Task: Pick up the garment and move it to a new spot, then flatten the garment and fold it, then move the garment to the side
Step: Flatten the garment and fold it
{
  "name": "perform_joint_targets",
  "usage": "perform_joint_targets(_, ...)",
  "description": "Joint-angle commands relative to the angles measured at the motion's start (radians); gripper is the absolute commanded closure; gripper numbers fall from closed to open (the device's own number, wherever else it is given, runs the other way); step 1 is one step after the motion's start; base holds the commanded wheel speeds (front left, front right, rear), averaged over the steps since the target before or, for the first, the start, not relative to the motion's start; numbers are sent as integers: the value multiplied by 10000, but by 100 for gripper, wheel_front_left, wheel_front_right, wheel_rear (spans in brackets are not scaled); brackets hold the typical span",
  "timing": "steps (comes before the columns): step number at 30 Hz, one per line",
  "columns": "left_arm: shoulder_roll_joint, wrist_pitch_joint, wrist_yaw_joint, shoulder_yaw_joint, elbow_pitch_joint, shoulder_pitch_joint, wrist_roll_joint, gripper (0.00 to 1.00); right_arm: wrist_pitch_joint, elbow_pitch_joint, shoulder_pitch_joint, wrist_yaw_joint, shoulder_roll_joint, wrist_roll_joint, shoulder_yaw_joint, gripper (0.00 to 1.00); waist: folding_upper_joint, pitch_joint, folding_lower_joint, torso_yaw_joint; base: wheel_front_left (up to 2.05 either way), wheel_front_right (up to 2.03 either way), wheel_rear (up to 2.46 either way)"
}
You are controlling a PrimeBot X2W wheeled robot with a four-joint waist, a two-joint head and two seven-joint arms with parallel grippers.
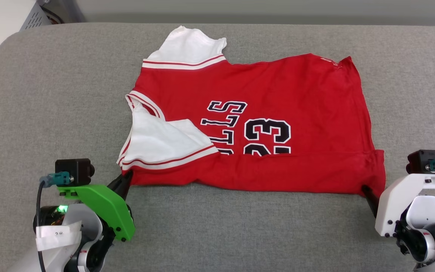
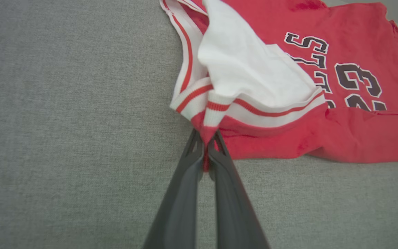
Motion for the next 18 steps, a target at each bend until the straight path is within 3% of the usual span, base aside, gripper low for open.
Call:
perform_joint_targets(1,67,9,94,20,-87,97,121,100,-114,162,-220,-6,26,-68,-30,0,0,63,0,53,0,0,0)
perform_joint_targets(7,118,55,145,-15,-223,147,130,100,-200,829,-406,-6,40,-72,-52,2,0,191,0,140,0,0,0)
perform_joint_targets(8,127,78,145,-29,-223,152,128,100,-180,942,-428,-6,45,-8,-36,53,0,205,0,148,0,0,0)
perform_joint_targets(10,132,120,143,-57,-207,158,121,100,-201,1106,-437,-6,5,10,-10,100,0,214,0,166,0,0,0)
perform_joint_targets(18,108,220,94,-202,69,258,90,100,-448,1376,-354,-6,-282,141,-77,100,0,-149,0,177,0,0,0)
